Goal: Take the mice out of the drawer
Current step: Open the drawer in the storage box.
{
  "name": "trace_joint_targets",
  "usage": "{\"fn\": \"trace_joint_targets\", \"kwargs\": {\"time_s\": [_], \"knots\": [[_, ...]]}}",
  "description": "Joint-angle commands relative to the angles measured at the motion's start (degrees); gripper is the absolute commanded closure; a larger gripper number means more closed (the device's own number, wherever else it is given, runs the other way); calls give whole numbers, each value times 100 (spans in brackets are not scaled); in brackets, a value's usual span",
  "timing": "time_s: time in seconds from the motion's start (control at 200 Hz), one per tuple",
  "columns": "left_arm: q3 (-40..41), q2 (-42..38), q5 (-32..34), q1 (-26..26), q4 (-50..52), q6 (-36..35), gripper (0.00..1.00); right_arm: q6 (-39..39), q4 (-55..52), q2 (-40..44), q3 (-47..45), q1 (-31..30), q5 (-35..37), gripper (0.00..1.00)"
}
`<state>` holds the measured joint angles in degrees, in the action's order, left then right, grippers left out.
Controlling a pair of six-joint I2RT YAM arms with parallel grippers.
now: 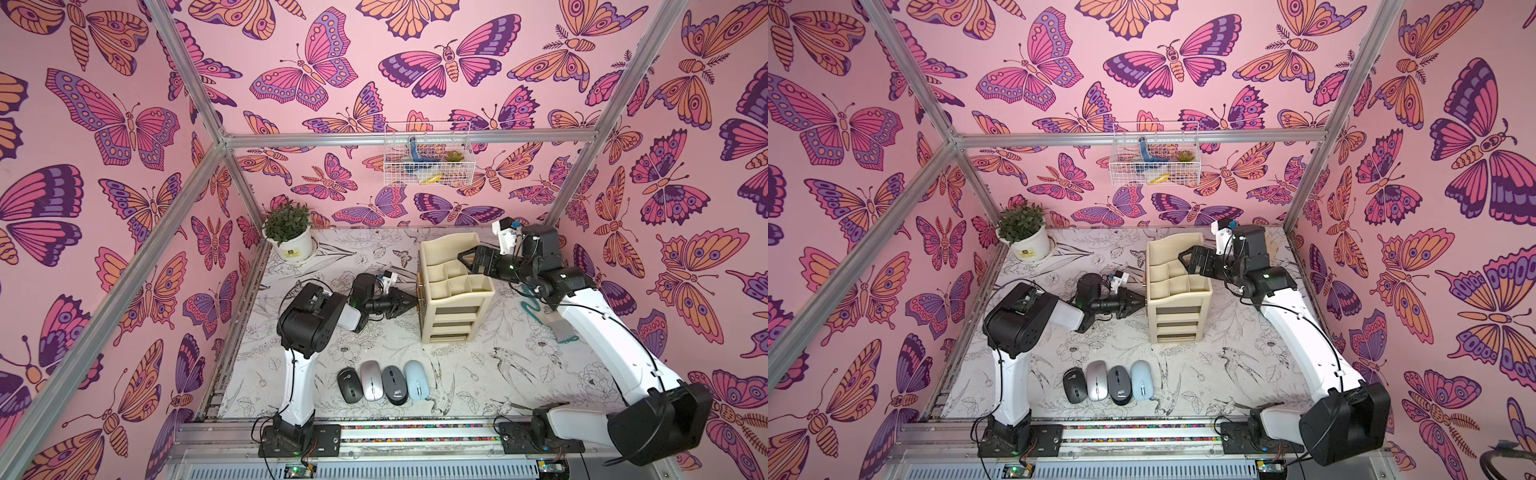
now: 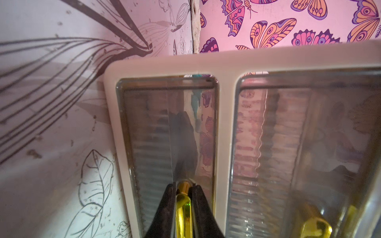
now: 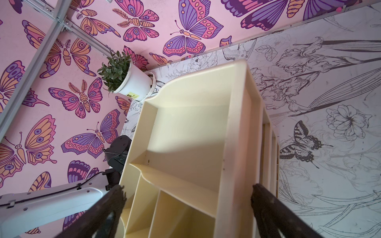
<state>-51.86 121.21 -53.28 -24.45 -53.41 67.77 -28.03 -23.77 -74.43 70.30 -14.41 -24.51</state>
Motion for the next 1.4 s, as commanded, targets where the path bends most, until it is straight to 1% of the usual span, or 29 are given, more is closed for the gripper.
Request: {"fn": "trace_joint_targets", "kwargs": {"time_s": [0.0, 0.045, 0.105, 0.245, 0.346, 0.536, 0.601, 0.671, 0.711, 0.756, 0.801, 0.861, 0.981, 1.092, 1.282, 1.397], "knots": [[158, 363, 75, -86, 292, -72, 67, 130, -337, -133, -201, -18, -62, 1], [175, 428, 72, -95, 192, -35, 64, 122, -332, -132, -201, -18, -60, 1], [180, 525, 56, -112, -38, 115, 63, 102, -311, -141, -222, -18, -70, 1], [263, 833, 55, -138, -944, 647, 63, 77, -271, -159, -267, -18, -112, 1], [229, 1095, 19, -213, -1541, 1042, 65, 44, -233, -159, -314, -15, -130, 1], [213, 1315, 89, -433, -2086, 1324, 65, 50, -220, -172, -355, -17, -124, 1], [198, 1367, 81, -447, -2252, 1442, 71, 44, -225, -177, -360, -9, -115, 1], [219, 1381, 91, -452, -2323, 1485, 82, 43, -216, -179, -360, -10, -120, 1], [241, 1382, 89, -447, -2332, 1485, 90, 43, -224, -185, -368, -13, -112, 1], [267, 1379, 81, -447, -2357, 1485, 96, 52, -226, -186, -360, -9, -115, 1], [292, 1379, 67, -439, -2375, 1494, 99, 54, -241, -179, -365, -2, -100, 1], [346, 1363, 39, -422, -2393, 1495, 99, 69, -259, -177, -368, 13, -97, 1], [593, 1270, 3, -271, -2411, 1417, 100, 94, -281, -159, -362, 68, -95, 1], [897, 1178, -66, -16, -2411, 1311, 100, 114, -304, -159, -372, 131, -115, 1], [1458, 922, -234, 548, -2411, 1103, 100, 135, -297, -159, -387, 242, -175, 1], [1675, 794, -447, 917, -2377, 1050, 100, 158, -316, -176, -390, 294, -185, 1]]}}
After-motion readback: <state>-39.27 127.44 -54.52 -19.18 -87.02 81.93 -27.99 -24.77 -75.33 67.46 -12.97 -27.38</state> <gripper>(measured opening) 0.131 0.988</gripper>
